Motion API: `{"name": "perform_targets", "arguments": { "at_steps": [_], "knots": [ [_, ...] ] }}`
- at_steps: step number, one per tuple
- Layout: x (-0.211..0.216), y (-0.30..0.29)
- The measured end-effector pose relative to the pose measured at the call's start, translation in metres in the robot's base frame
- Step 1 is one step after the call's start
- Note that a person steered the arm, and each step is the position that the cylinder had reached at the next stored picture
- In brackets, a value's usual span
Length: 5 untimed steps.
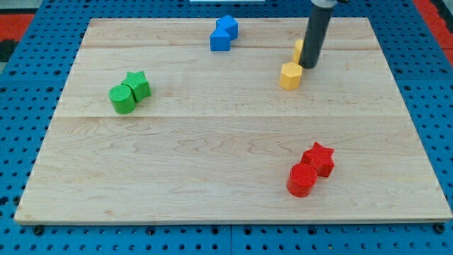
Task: Separate the yellow blocks
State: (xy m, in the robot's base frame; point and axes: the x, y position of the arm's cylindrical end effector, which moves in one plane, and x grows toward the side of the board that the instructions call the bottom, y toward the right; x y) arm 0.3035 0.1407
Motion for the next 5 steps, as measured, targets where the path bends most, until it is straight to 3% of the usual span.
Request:
{"name": "perform_targets", "arguments": {
  "at_steps": [1,2,3,5],
  "knots": [
    [-0.042,0.008],
    [-0.039,0.020],
    [0.027,0.059],
    [0.087,-0.004]
  ]
}}
